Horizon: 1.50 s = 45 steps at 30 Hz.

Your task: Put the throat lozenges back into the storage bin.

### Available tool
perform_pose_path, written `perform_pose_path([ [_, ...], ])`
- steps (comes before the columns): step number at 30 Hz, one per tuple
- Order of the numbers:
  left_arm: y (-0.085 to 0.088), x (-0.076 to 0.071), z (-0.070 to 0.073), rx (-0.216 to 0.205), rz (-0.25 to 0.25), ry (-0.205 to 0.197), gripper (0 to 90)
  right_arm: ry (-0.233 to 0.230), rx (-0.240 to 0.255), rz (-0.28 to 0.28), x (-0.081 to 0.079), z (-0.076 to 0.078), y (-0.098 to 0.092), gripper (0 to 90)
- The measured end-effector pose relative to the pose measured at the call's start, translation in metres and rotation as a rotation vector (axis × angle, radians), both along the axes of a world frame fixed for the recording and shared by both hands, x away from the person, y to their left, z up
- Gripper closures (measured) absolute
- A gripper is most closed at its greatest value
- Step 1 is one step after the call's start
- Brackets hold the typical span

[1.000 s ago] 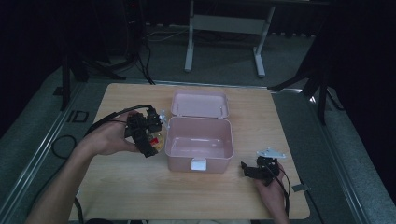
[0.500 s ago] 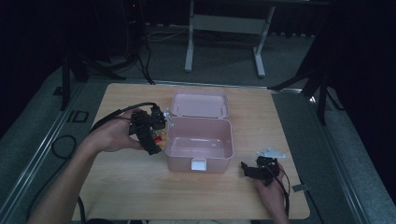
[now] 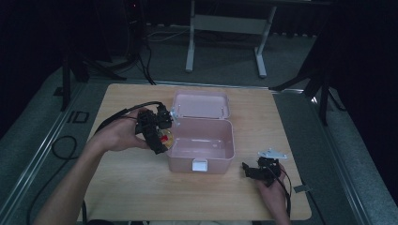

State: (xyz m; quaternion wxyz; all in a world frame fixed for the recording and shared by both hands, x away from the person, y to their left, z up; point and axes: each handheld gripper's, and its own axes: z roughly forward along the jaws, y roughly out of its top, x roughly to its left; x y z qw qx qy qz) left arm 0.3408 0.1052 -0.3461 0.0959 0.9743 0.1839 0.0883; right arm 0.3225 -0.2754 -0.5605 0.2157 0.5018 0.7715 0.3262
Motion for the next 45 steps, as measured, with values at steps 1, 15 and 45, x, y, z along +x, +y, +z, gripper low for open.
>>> perform_pose_path([
  [1,-0.002,0.001,0.000,-0.003,0.003,-0.001,22.0,0.000,0.000,0.000,0.000,0.000,0.000,13.1],
  [15,-0.015,0.007,-0.003,-0.009,0.005,0.015,22.0,0.000,0.000,0.000,0.000,0.000,0.000,13.1],
  [45,-0.037,0.015,-0.012,-0.003,0.002,0.058,22.0,0.000,-0.001,0.001,0.000,0.000,0.000,13.1],
])
